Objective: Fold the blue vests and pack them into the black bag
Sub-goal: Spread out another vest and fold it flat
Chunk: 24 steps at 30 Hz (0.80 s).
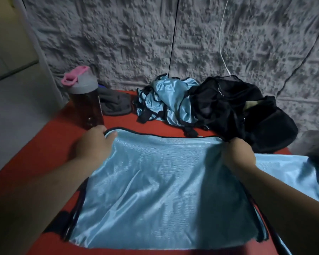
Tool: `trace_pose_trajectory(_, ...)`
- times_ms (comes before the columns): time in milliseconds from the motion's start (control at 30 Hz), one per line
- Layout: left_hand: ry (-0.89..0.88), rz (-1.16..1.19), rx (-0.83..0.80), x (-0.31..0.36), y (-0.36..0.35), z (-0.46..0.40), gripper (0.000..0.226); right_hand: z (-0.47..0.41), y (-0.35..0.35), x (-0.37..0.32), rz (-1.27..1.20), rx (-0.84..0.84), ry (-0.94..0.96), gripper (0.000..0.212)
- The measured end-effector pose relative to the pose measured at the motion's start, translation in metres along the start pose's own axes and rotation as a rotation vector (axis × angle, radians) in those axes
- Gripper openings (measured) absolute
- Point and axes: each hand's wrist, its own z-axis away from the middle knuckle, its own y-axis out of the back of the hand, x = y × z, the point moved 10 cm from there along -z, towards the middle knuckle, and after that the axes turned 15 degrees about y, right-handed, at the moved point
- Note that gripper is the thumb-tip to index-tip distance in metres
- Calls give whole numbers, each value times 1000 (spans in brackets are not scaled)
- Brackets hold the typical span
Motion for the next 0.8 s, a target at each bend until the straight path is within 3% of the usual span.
trace_pose_trajectory(200, -28, -232, 68, 9, -1, 3, 33, -1, -2, -13, 278, -48, 65, 25)
trace_pose_trajectory(300, -191, -305, 165, 33, 10, 37, 37, 16, 7, -57, 391, 113, 351, 22)
trace_pose_trajectory(333, -247, -330, 147, 41, 4, 55, 37, 29, 3, -73, 357, 142, 459, 26)
trace_pose_trajectory(400, -246, -431, -2, 38, -22, 88, 45, 57, -23, -87, 234, 35, 562, 44)
trace_pose_trajectory(500, -126, -547, -227, 11, -58, 110, 66, 75, -61, -67, 259, -143, 507, 65)
trace_pose_trajectory(600, -135, -590, -240, 0, -63, 108, 72, 75, -70, -48, 281, -203, 458, 76)
trace_pose_trajectory(800, -164, -555, -237, -3, -54, 111, 73, 85, -64, -48, 238, -226, 413, 76)
